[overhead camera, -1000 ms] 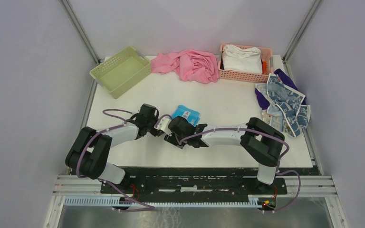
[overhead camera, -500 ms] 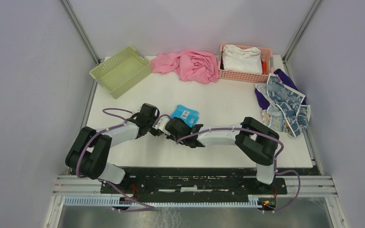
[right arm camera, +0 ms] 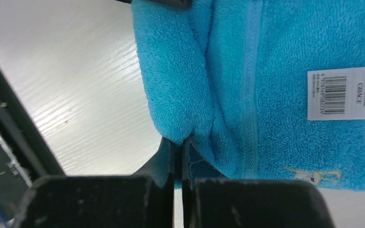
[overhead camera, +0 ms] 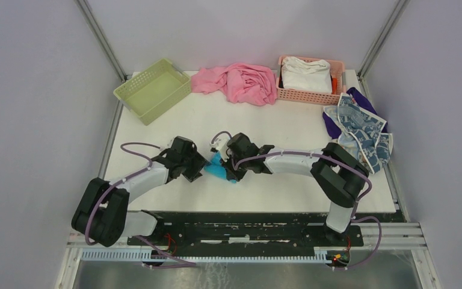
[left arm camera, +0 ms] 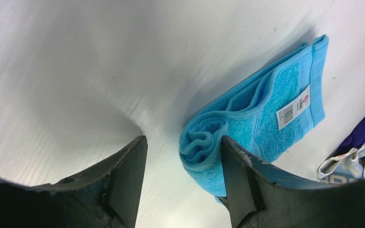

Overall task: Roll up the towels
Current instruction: Roll the towel at the center of the board.

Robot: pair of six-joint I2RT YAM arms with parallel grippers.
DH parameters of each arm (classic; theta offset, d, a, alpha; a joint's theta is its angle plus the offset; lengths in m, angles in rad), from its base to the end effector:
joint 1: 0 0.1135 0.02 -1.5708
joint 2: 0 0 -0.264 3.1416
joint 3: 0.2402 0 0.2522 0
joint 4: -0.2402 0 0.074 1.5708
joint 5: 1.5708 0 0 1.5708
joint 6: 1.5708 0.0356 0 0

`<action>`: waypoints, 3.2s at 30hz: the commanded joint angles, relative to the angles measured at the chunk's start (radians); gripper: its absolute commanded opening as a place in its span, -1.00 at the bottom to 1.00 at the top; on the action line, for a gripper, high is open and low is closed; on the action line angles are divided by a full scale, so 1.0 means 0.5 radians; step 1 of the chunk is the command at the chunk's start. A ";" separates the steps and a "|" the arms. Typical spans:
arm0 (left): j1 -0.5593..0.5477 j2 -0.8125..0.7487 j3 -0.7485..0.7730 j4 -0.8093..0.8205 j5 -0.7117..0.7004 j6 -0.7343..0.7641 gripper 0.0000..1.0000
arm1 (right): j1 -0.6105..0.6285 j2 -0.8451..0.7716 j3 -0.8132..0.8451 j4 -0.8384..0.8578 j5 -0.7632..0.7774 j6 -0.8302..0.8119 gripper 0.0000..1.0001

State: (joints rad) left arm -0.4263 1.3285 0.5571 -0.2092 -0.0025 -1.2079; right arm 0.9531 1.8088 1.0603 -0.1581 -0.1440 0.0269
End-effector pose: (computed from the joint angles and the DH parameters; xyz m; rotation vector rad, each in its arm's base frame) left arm 0.2141 -0.0971 0.1510 -1.0198 2.4726 -0.5906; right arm 0.2101 0.3045 0.1613 -1.2009 2.2626 0.5786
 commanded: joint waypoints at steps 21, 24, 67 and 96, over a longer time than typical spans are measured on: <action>-0.027 -0.352 -0.339 0.671 0.340 -0.024 0.51 | -0.844 0.546 -0.414 0.798 -1.668 1.330 -0.99; -0.046 -0.228 -0.314 0.822 0.405 -0.043 0.51 | -0.872 0.607 -0.425 0.811 -1.663 1.369 -0.99; -0.252 0.648 0.155 0.314 0.081 0.052 0.00 | -0.045 -0.610 -0.111 -0.334 0.582 0.000 0.35; -0.206 0.199 -0.008 -0.021 -0.165 0.062 0.02 | 0.225 -0.065 0.019 -0.352 0.458 -0.028 -0.99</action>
State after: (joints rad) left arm -0.5488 1.4841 0.6128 -0.0418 0.0330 -1.2278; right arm 1.0794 1.7794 1.0721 -0.3660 0.2420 -0.0296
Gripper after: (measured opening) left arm 0.503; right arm 0.327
